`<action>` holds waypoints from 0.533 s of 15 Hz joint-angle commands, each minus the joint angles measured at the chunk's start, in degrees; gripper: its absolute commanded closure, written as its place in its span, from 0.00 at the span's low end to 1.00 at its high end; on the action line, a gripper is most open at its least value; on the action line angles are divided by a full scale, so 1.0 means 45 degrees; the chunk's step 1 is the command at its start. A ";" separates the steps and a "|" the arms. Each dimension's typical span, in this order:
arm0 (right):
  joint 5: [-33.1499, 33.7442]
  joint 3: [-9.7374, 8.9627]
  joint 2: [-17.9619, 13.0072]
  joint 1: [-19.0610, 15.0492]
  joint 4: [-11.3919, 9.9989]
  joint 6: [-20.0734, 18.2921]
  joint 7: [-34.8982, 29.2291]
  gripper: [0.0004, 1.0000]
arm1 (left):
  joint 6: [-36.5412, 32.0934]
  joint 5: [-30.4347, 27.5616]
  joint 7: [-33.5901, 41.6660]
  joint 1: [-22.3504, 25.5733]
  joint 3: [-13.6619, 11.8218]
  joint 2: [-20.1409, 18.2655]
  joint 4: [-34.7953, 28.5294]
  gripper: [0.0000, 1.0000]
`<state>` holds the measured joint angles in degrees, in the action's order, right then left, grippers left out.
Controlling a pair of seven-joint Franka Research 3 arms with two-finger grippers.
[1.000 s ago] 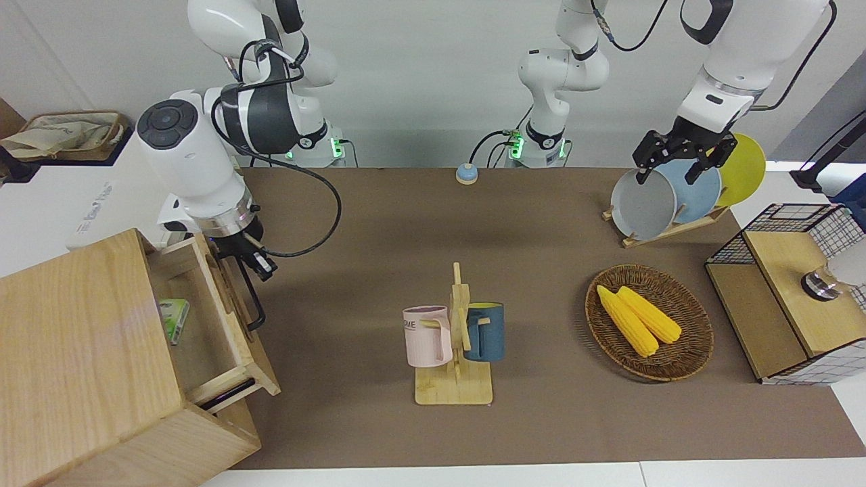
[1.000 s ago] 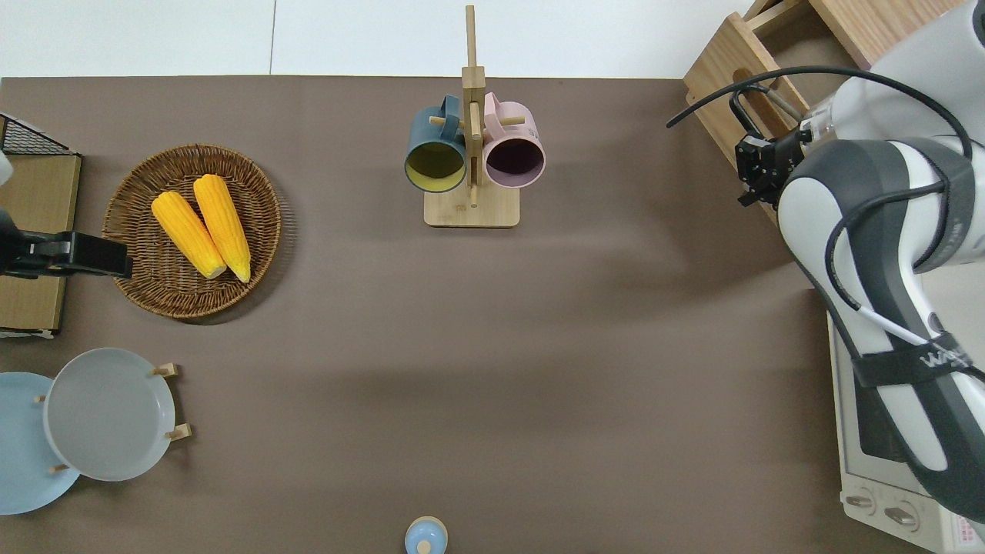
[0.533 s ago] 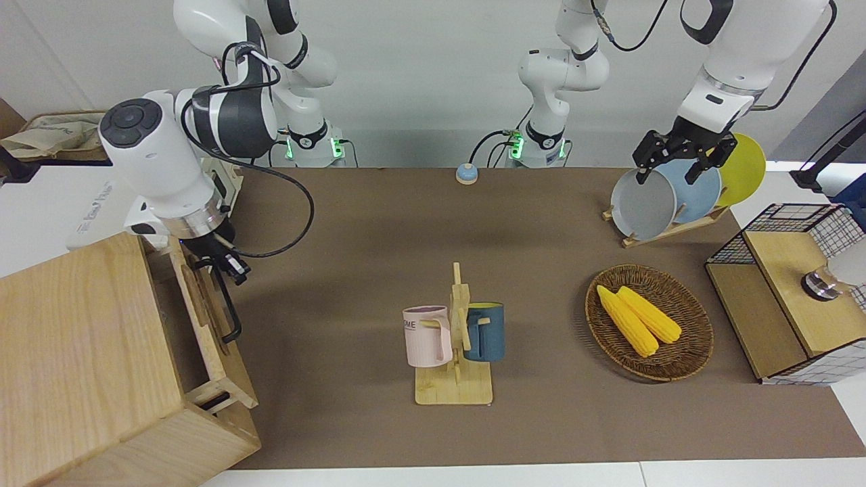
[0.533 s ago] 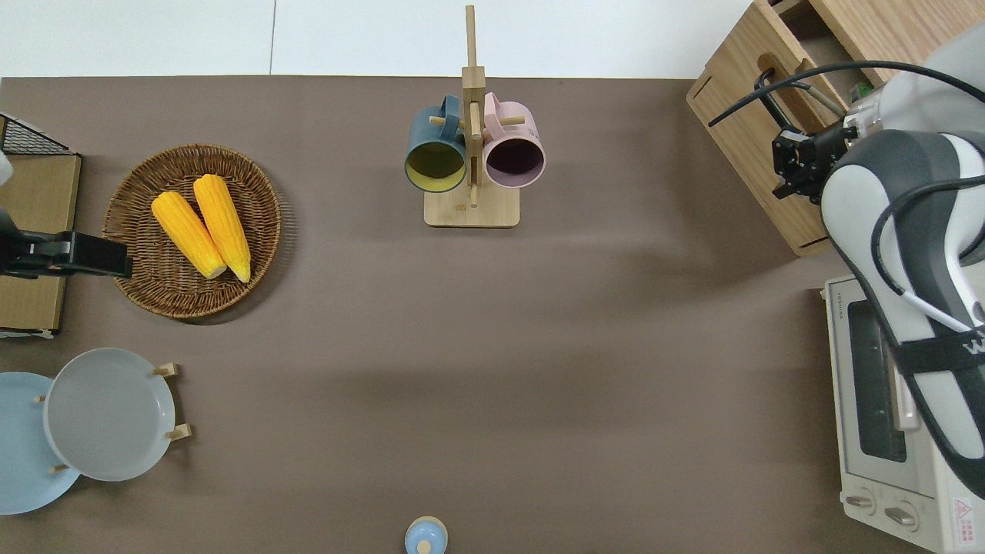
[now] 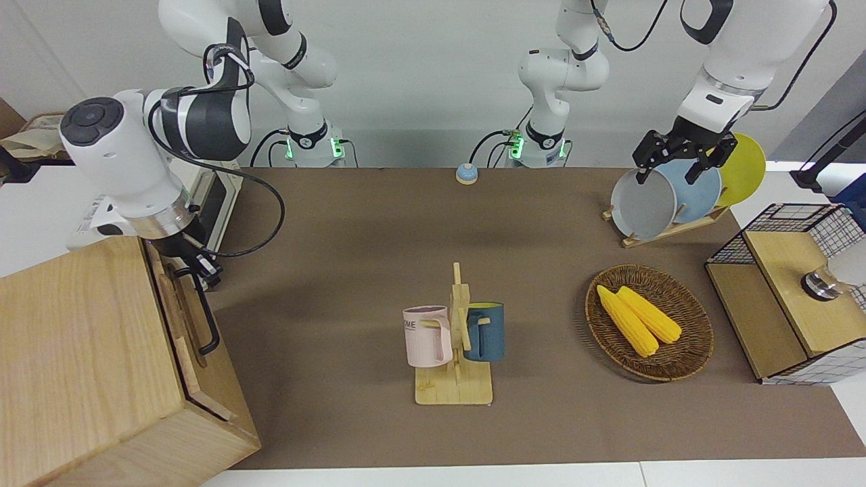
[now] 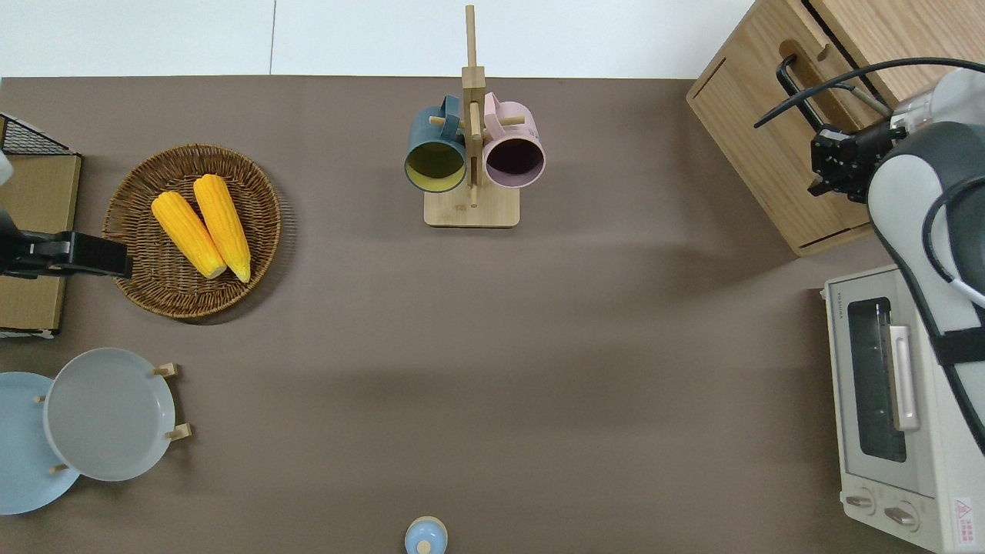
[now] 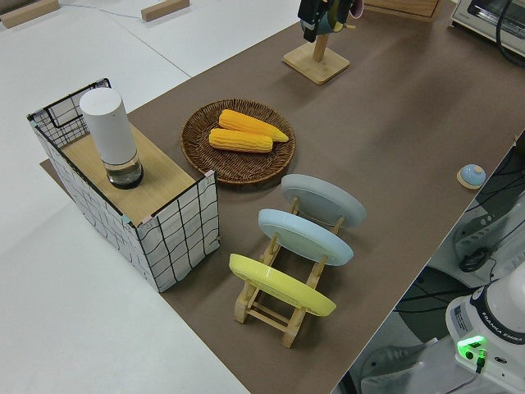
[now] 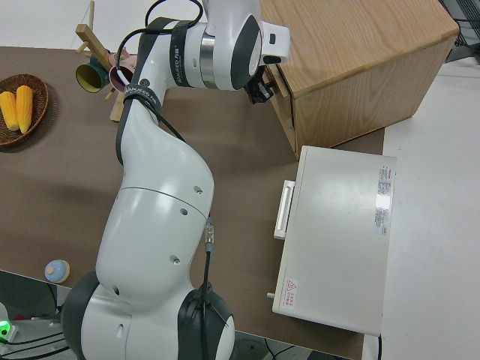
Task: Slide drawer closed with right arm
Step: 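Press the drawer fully shut with the right gripper, then release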
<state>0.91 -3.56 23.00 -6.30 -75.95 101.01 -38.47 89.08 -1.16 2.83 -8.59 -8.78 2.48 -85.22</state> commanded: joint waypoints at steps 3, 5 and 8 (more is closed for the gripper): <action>0.0052 -0.0243 0.0065 -0.0748 0.0178 0.0326 0.0717 1.00 | 0.0008 0.0159 0.0113 -0.0220 -0.0216 0.0172 0.0265 0.00; 0.0051 -0.0263 0.0065 -0.0729 0.0178 0.0326 0.0698 1.00 | 0.0008 0.0140 0.0113 -0.0220 -0.0216 0.0172 0.0265 0.00; 0.0051 -0.0263 0.0065 -0.0593 0.0178 0.0326 0.0621 1.00 | 0.0008 0.0159 0.0113 -0.0220 -0.0216 0.0172 0.0265 0.00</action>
<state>0.68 -4.39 22.95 -7.29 -75.96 100.76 -37.72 89.08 -1.16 2.83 -8.59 -8.78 2.48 -85.22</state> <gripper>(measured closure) 0.991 0.000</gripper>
